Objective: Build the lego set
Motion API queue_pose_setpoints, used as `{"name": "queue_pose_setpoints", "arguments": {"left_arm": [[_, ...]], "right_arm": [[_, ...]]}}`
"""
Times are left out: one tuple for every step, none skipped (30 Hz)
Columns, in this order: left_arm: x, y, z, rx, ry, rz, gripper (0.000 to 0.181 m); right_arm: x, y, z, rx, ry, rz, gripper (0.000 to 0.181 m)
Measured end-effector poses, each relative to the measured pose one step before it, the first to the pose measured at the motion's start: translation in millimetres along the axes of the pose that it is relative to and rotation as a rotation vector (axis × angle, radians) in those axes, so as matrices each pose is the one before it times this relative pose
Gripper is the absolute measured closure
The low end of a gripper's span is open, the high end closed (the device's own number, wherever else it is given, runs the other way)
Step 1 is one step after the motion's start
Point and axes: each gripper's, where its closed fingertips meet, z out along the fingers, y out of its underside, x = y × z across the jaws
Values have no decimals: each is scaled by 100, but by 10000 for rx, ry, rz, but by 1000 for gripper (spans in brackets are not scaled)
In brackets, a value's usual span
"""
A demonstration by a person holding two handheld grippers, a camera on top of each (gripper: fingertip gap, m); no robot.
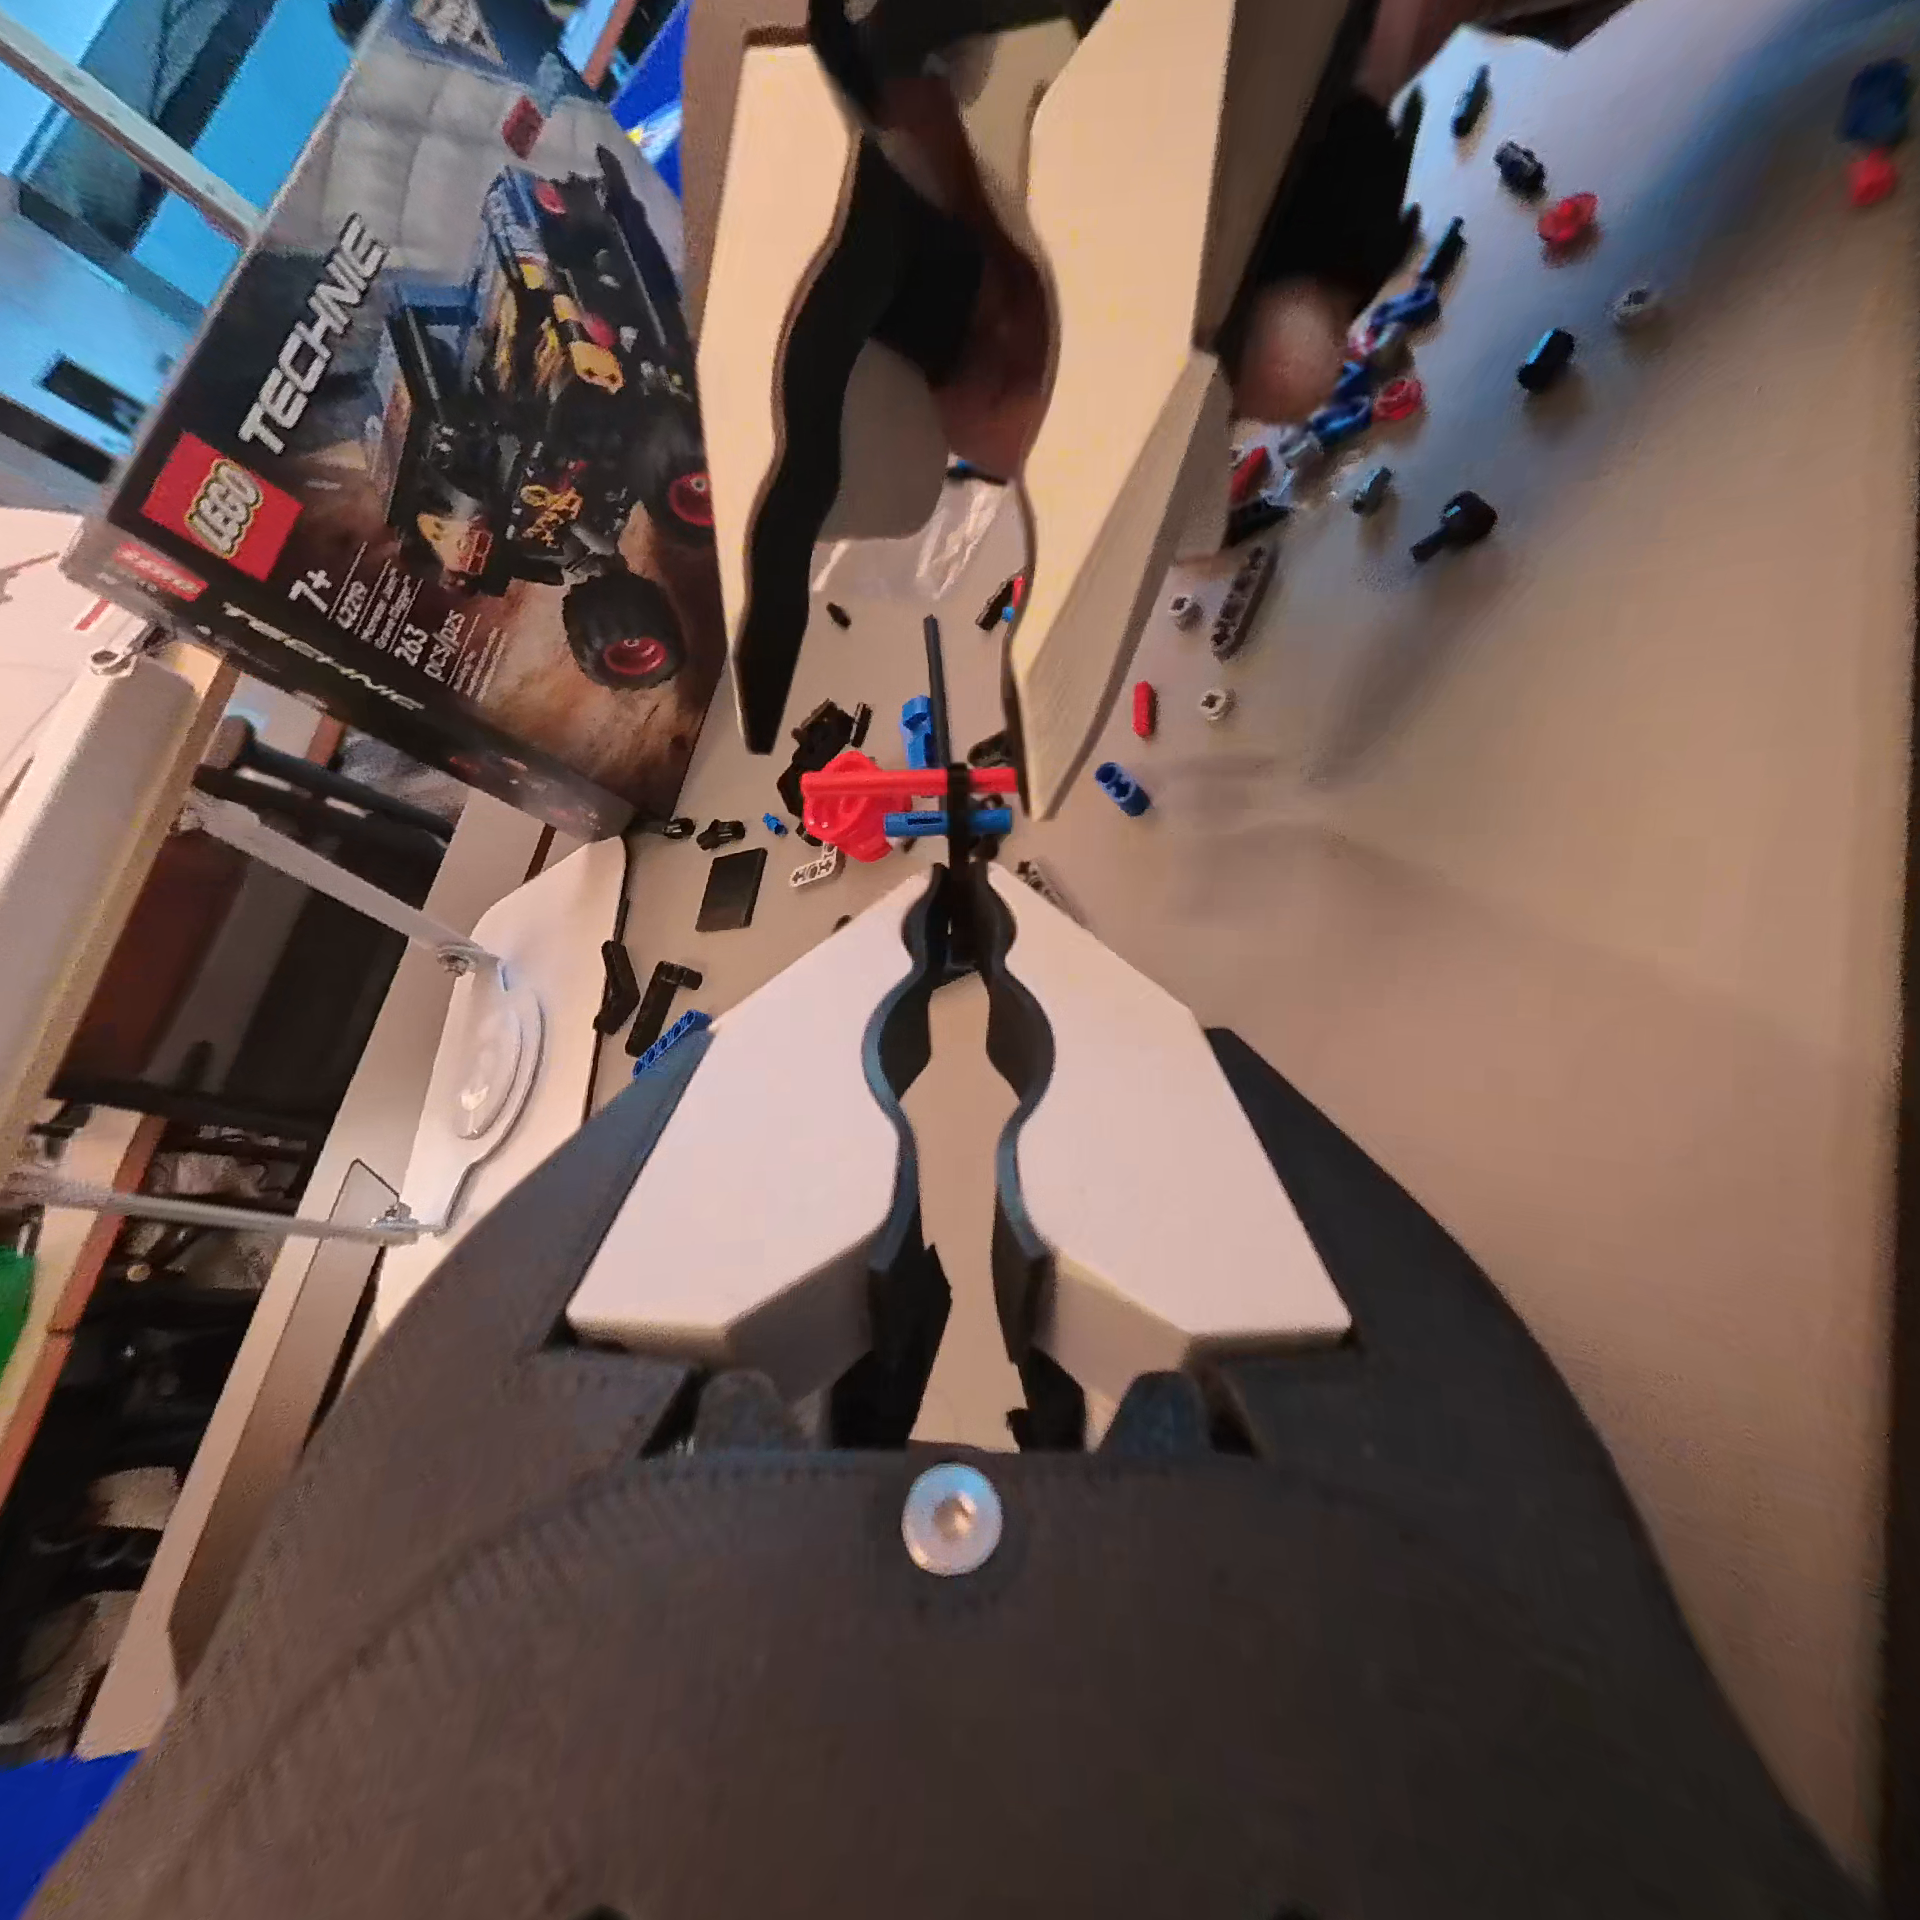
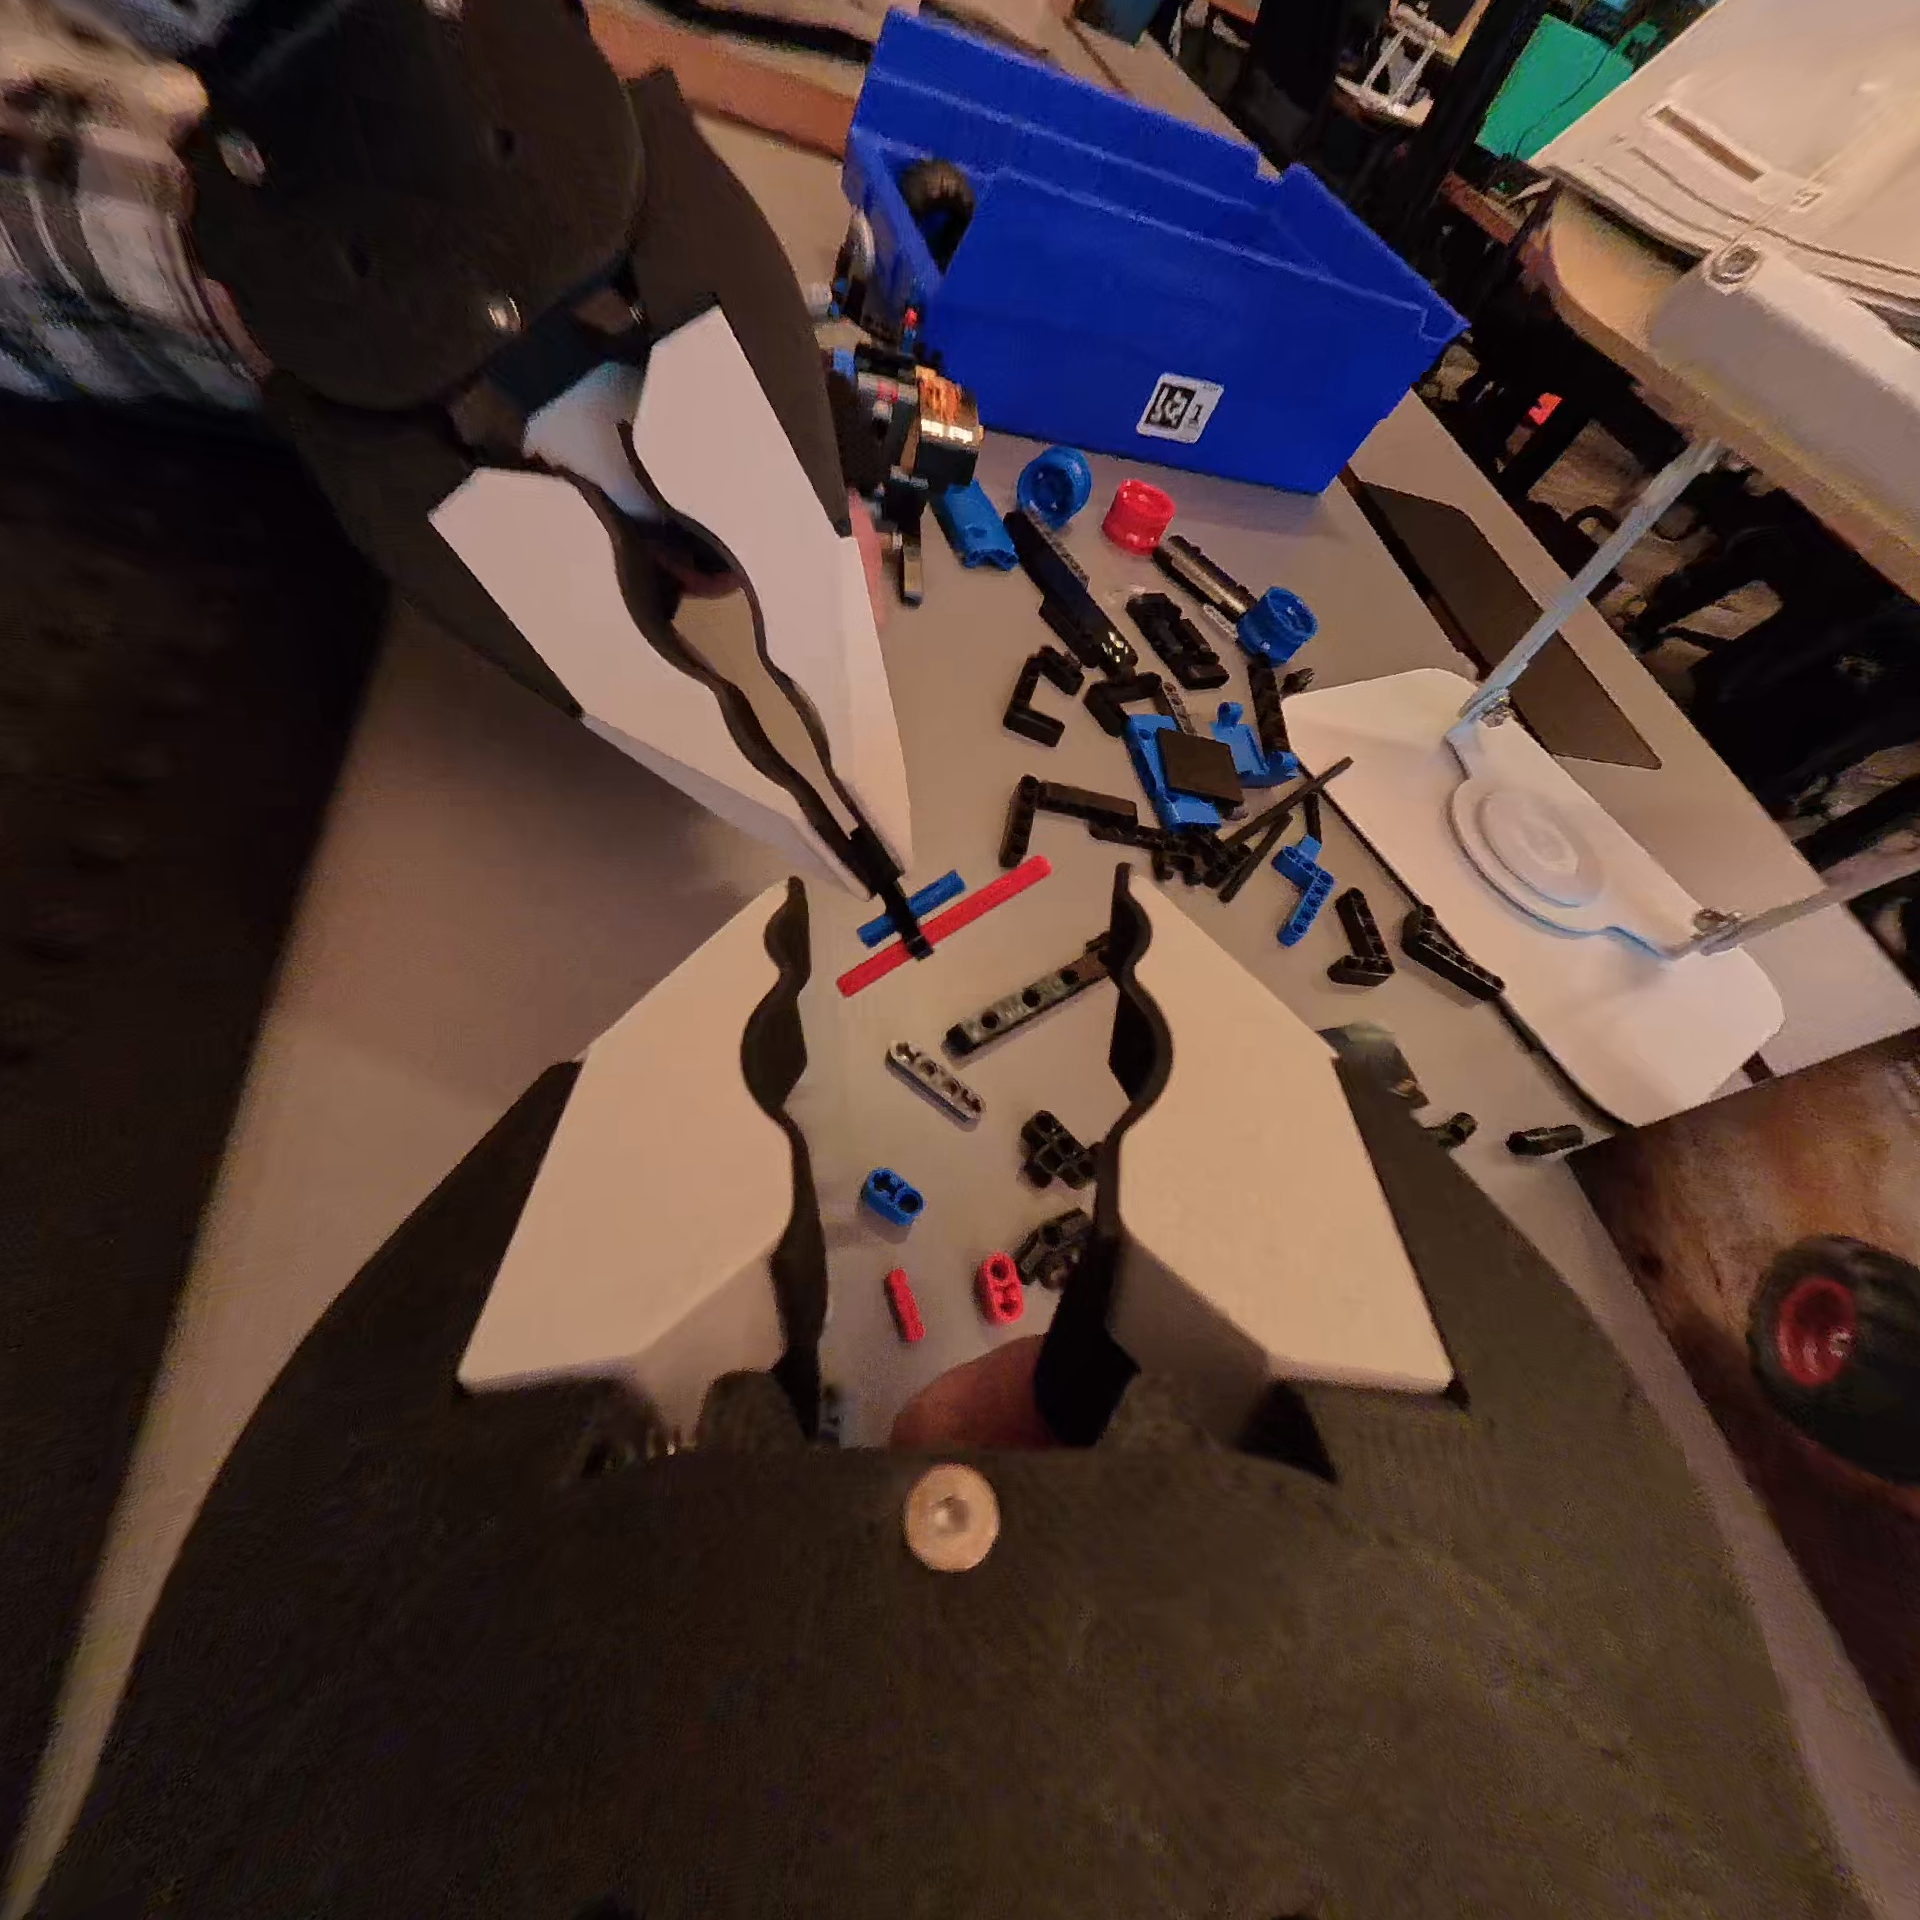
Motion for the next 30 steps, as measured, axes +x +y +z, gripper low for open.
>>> {"name": "queue_pose_setpoints", "arguments": {"left_arm": [[163, 23, 95, -87, 17, 116, 181], [114, 4, 82, -68, 3, 119, 181], [74, -46, 45, -5, -1, 78, 181], [83, -70, 23, 18, 44, -22, 181], [52, 43, 35, -25, 38, -42, 181], [-22, 156, 42, -69, -8, 20, 181], [63, 138, 49, -73, 48, -15, 181], [70, 71, 63, -51, 36, -18, 181], [33, 80, 39, -75, -16, 85, 181], [2, 63, 33, -81, -49, 118, 181], [5, 57, 29, -82, -35, 85, 181], [92, 87, 49, -80, 30, 68, 181], [169, 54, 45, -43, 74, 55, 181], [59, -82, 8, 27, 16, 17, 180], [31, 50, 30, -65, 25, -24, 180], [73, 71, 51, -55, 36, 8, 180], [74, 70, 54, -38, 24, 9, 180], [-95, 52, 6, -35, -54, -10, 181], [-181, 22, -39, -21, -67, -59, 181], [-45, -4, -43, 7, 39, -102, 181], [54, 38, 0, 6, 56, -45, 181], [57, 62, 19, -13, 25, 14, 181], [-16, 19, -8, -22, -30, 37, 181], [-43, 11, -3, -21, -36, 23, 181], [-81, -14, -2, 1, -48, -5, 181], [-42, 26, -16, -11, -6, -1, 181], [131, 28, 8, -8, 73, 12, 181], [175, 33, 46, -10, 69, 26, 181], [57, -37, 19, -2, -6, 46, 181], [12, -77, 22, 3, -12, 30, 181]], "right_arm": [[-143, 365, 231, -289, 77, -363, 127], [-205, 216, 200, -198, 24, -289, 130], [-188, 62, 157, -126, 22, -236, 134], [-81, 15, 124, -113, 86, -257, 138], [52, 52, 91, -128, 144, -241, 140], [87, 156, 74, -176, 140, -212, 141], [36, 190, 81, -182, 112, -245, 144], [-31, 92, 64, -147, 90, -269, 145], [-20, 28, 47, -130, 88, -239, 145], [1, 23, 42, -110, 81, -189, 145], [-20, 51, 60, -94, 55, -126, 145], [-103, 93, 72, -111, -6, -113, 145], [-100, 164, 74, -151, -19, -144, 145], [-28, 157, 90, -158, 25, -126, 145], [-28, 104, 91, -123, 35, -107, 145], [-41, 70, 79, -112, 23, -113, 145], [-28, 38, 64, -68, 33, -72, 145], [106, -40, 37, -9, 100, -17, 145], [126, -110, 22, 11, 126, -37, 145], [50, -94, 2, -19, 91, -123, 144], [-69, 13, 24, -56, 13, -113, 144], [-141, 23, 47, -36, -58, -45, 145], [-121, -8, 45, -8, -42, -32, 147], [-81, -11, 33, -3, -48, -2, 149], [-79, -5, 32, 11, -65, 70, 153], [72, 6, 19, 32, 17, 126, 154], [292, 73, 10, -9, 132, 150, 149], [368, 127, -20, -52, 151, 165, 136], [131, 91, -35, -20, 9, 145, 128], [-161, 43, -32, 13, -119, 31, 130]]}}
